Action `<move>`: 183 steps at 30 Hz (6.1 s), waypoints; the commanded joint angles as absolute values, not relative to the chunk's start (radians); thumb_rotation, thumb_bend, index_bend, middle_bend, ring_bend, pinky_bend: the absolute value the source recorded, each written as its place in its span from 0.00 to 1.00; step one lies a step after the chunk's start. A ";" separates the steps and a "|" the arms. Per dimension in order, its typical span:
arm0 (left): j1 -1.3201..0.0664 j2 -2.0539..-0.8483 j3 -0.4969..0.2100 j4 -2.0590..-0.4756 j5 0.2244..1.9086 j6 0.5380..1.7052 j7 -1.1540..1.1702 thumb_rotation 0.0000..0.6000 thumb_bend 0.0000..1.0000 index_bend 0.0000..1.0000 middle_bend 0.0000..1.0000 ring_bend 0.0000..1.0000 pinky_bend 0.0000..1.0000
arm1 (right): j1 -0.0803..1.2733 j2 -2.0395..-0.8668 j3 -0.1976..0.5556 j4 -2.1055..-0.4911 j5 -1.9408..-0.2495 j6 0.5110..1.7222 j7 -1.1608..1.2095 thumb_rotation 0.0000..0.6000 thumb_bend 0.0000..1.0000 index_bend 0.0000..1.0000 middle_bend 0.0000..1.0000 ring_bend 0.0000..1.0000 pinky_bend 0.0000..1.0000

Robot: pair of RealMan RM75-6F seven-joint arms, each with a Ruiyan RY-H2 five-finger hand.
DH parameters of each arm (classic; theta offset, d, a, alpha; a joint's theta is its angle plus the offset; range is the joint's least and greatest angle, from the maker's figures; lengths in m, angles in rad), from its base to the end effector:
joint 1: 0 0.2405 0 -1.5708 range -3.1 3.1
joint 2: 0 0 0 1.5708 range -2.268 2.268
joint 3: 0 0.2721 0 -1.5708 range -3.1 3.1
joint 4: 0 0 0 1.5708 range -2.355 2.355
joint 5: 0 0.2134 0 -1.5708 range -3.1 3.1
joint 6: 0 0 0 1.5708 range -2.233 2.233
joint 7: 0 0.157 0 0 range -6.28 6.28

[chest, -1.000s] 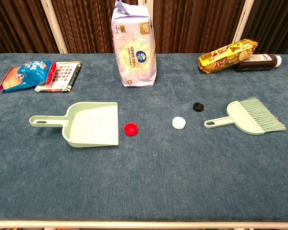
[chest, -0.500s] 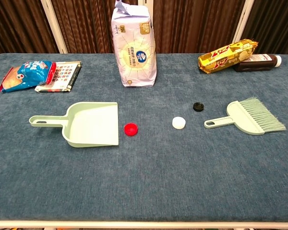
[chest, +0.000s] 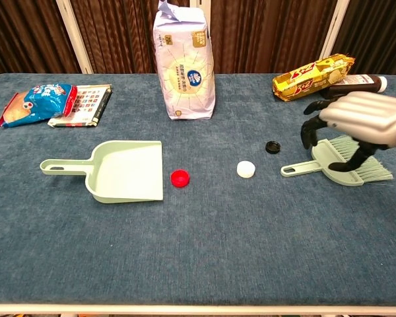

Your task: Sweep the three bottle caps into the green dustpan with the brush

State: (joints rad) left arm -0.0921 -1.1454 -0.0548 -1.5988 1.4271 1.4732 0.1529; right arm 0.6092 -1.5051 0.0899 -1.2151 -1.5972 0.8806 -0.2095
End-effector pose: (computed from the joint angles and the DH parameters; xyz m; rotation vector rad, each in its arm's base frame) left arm -0.3365 0.1988 0.1586 -1.3762 -0.8322 -0.7660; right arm -0.2406 -0.3471 -0.0169 2.1194 -0.5790 0.6941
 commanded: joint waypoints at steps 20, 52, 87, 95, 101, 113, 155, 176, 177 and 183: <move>-0.101 -1.154 -0.056 -1.583 1.419 1.448 0.129 1.00 0.17 0.27 0.23 0.13 0.13 | 0.640 -1.666 0.056 -1.028 -1.545 0.914 -0.197 1.00 0.19 0.44 0.42 0.12 0.23; -0.120 -1.166 -0.057 -1.545 1.432 1.423 0.090 1.00 0.17 0.27 0.23 0.13 0.14 | 0.654 -1.690 0.027 -1.025 -1.506 0.910 -0.236 1.00 0.32 0.54 0.49 0.18 0.24; -0.609 -1.462 -0.117 -1.447 1.102 0.832 0.385 1.00 0.21 0.37 0.36 0.24 0.26 | 0.643 -1.257 0.156 -1.433 -1.345 0.960 -0.186 1.00 0.39 0.63 0.53 0.21 0.24; -0.596 -1.443 -0.108 -1.567 1.039 0.947 0.498 1.00 0.21 0.36 0.36 0.24 0.26 | 0.641 -1.265 0.146 -1.412 -1.347 0.962 -0.171 1.00 0.39 0.63 0.53 0.21 0.25; -0.594 -1.413 -0.104 -1.657 1.003 0.982 0.527 1.00 0.21 0.36 0.36 0.24 0.26 | 0.641 -1.272 0.137 -1.398 -1.347 0.958 -0.159 1.00 0.39 0.63 0.53 0.21 0.25; -0.654 -1.515 -0.105 -1.628 0.812 0.991 0.638 1.00 0.21 0.36 0.36 0.24 0.28 | 0.637 -1.278 0.125 -1.378 -1.347 0.954 -0.141 1.00 0.39 0.63 0.53 0.21 0.25; -0.719 -1.510 -0.072 -1.600 0.811 0.946 0.538 1.00 0.39 0.51 0.48 0.36 0.35 | 0.633 -1.309 0.109 -1.335 -1.366 0.947 -0.069 1.00 0.39 0.64 0.54 0.22 0.25; -0.782 -1.377 -0.058 -1.509 0.949 0.707 0.347 1.00 0.40 0.51 0.49 0.36 0.35 | 0.765 -1.679 0.098 -0.958 -1.598 1.030 0.454 1.00 0.46 0.66 0.55 0.23 0.24; -0.785 -1.378 -0.056 -1.506 0.952 0.704 0.344 1.00 0.40 0.51 0.49 0.36 0.35 | 0.773 -1.701 0.096 -0.934 -1.606 1.037 0.475 1.00 0.46 0.66 0.55 0.23 0.24; -0.798 -1.391 -0.053 -1.490 0.948 0.696 0.333 1.00 0.40 0.51 0.49 0.36 0.35 | 0.806 -1.812 0.093 -0.817 -1.631 1.083 0.559 1.00 0.46 0.67 0.55 0.23 0.24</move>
State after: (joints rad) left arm -0.7967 -1.3894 -0.0538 -1.4912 0.9488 0.6957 0.3341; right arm 0.7913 -1.7819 0.0959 -0.8479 -1.6185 1.0633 0.5349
